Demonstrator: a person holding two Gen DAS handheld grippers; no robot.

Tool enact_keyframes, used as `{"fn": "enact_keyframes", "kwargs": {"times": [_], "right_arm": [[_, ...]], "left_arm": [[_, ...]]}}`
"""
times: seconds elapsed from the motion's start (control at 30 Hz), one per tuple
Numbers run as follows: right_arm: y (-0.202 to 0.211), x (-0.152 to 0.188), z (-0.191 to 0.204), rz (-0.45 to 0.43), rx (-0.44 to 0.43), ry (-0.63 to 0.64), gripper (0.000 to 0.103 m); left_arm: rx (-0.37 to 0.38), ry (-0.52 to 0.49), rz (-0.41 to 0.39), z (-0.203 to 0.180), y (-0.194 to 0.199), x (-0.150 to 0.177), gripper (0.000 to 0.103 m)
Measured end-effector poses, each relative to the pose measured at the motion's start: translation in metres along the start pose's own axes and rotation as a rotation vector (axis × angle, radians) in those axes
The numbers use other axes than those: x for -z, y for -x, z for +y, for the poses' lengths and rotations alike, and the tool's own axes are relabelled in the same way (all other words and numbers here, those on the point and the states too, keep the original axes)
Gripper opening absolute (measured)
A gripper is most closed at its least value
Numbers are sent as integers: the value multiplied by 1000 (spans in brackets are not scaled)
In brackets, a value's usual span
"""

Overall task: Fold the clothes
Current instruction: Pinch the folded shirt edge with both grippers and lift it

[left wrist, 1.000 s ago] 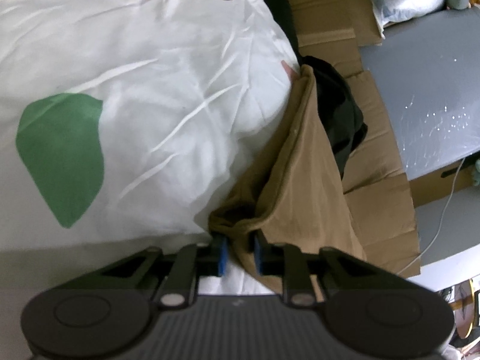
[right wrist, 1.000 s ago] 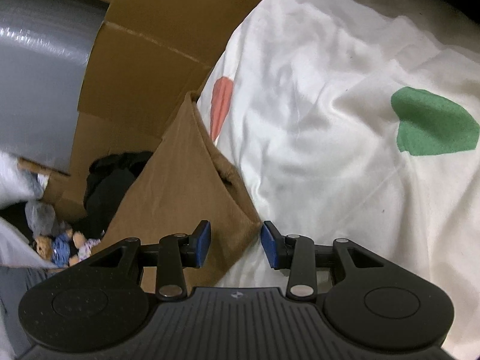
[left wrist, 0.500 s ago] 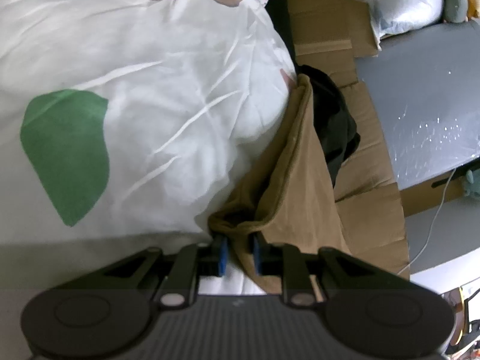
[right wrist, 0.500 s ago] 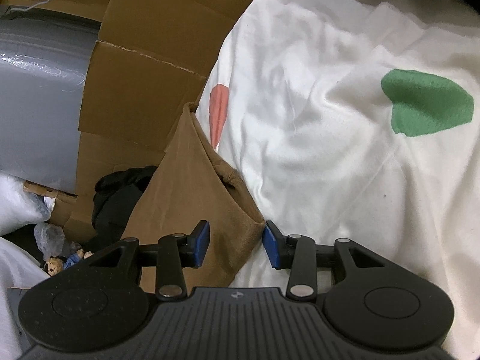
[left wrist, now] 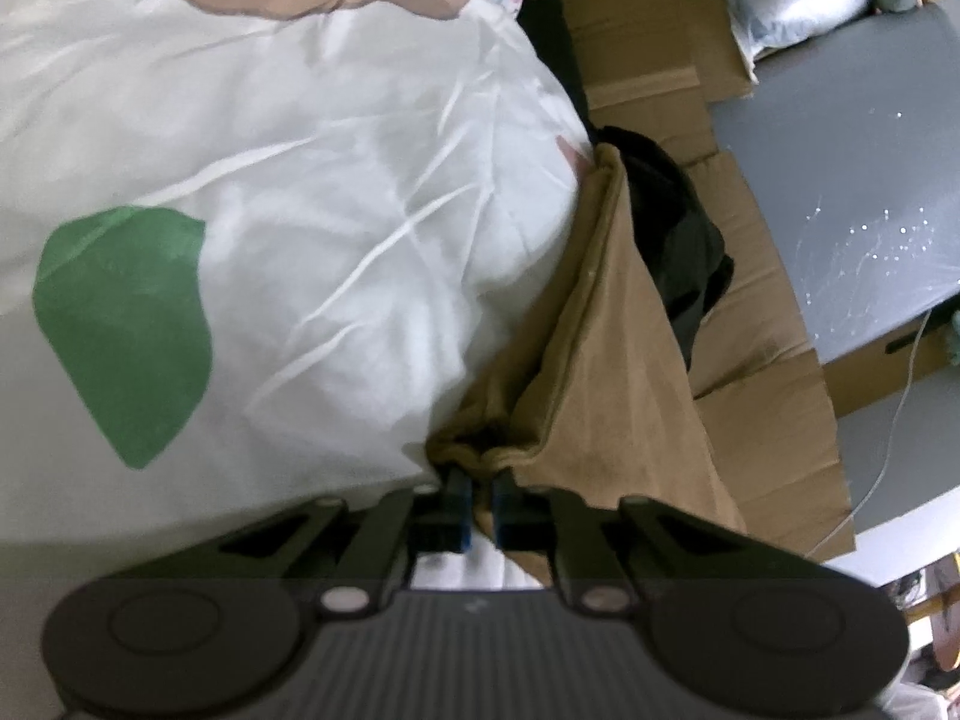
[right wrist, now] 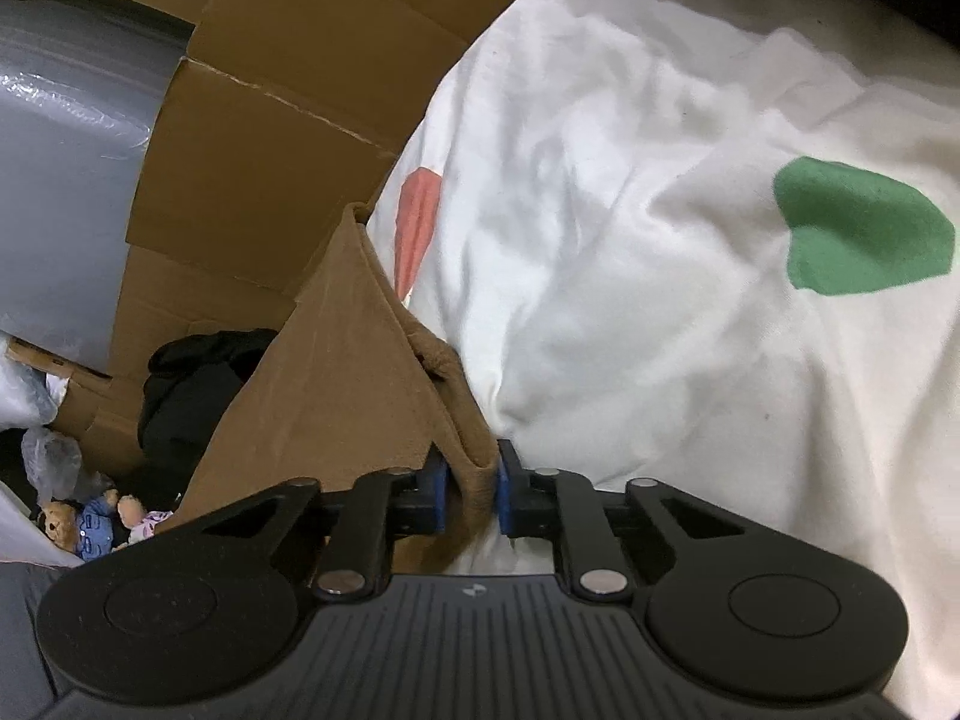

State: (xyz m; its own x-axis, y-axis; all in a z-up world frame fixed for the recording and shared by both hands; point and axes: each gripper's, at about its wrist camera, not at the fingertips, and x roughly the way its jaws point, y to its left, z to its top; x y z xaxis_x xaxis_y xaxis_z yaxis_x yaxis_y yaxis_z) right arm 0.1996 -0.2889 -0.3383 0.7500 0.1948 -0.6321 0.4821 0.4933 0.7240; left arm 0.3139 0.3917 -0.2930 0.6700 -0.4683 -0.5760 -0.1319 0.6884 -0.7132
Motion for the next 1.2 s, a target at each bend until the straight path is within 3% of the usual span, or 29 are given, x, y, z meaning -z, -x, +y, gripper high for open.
{"fn": "enact_keyframes", "kwargs": {"times": [0.3, 0.87, 1.2], "right_arm": [[6, -3, 38, 2, 144, 113, 6], [54, 0, 42, 54, 156, 121, 6], [104, 16, 14, 70, 158, 100, 6]], "left_arm": [[-65, -26, 6, -22, 19, -5, 3], [-111, -53, -8, -59, 70, 11, 3], [-124, -93, 49, -70, 104, 39, 3]]}}
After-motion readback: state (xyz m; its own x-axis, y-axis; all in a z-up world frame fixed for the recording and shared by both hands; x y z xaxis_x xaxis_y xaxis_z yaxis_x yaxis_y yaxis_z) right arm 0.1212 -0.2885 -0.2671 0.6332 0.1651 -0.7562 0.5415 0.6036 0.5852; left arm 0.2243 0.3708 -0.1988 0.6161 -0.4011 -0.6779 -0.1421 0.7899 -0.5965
